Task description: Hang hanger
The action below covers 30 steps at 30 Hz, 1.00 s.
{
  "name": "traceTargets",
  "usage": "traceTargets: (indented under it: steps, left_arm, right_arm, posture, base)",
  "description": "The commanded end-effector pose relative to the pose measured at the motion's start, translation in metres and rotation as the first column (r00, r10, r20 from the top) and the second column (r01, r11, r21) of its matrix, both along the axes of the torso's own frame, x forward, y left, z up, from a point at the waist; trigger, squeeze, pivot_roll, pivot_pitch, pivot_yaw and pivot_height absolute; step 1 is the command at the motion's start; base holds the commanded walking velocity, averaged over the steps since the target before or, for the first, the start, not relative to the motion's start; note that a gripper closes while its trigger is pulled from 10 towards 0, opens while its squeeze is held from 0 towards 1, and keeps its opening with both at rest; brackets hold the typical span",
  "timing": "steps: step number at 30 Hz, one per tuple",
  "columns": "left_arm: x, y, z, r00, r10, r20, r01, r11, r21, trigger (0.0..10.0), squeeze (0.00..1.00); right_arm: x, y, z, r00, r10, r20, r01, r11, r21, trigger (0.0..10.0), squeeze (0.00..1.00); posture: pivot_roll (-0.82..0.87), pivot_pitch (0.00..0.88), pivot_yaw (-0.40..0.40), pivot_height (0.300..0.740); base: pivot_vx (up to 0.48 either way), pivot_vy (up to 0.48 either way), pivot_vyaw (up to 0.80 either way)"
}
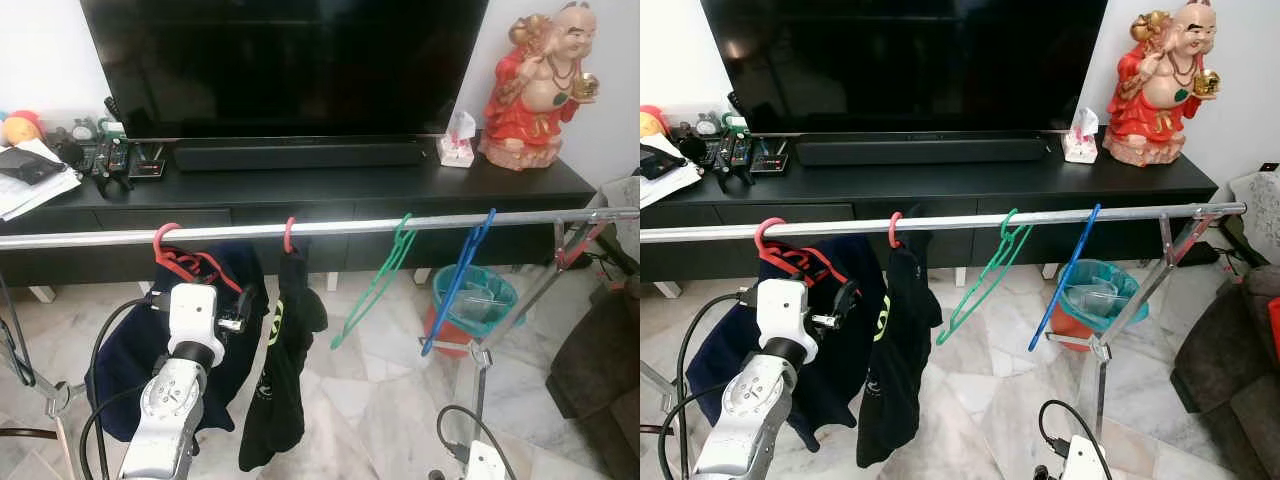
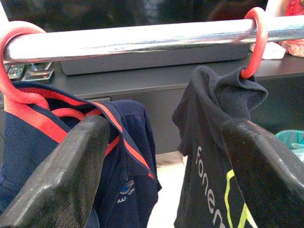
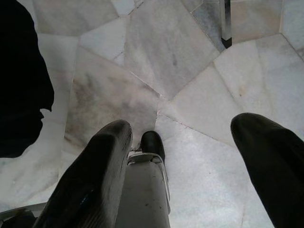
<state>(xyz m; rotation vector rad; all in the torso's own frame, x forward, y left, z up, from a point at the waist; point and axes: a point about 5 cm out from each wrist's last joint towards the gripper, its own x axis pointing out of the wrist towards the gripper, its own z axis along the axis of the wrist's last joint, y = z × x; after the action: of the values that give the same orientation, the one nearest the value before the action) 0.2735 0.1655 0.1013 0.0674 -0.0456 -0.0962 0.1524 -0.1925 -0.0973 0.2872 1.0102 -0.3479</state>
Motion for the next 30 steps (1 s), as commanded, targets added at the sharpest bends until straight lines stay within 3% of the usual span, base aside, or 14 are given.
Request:
traceTargets:
  steps: [1, 30]
  left_arm:
    - [0.0013, 0.0, 0.0008, 1.0, -0.007, -0.005, 0.007, 1.0, -0.014, 10.0, 0.0]
    - [0.0024, 0.0011, 0.001, 1.0, -0.004, -0.011, 0.004, 1.0, -0.022, 10.0, 0.0]
  right_arm:
    - [-0.0009, -0.001, -0.0001, 1.0, -0.008, 0.003, 0.008, 1.0, -0.002, 10.0, 0.0]
    - [-0.0001, -0.0009, 0.0002, 1.0, -0.008, 0.005, 0.008, 1.0, -0.003, 10.0, 0.0]
  posture:
    - [0.23, 0.0, -0.046, 0.736]
    - [0.23, 0.0, -0.047, 0.736]
  base:
    - [0.0, 0.0, 0.0]
    - [0.0, 0.0, 0.0]
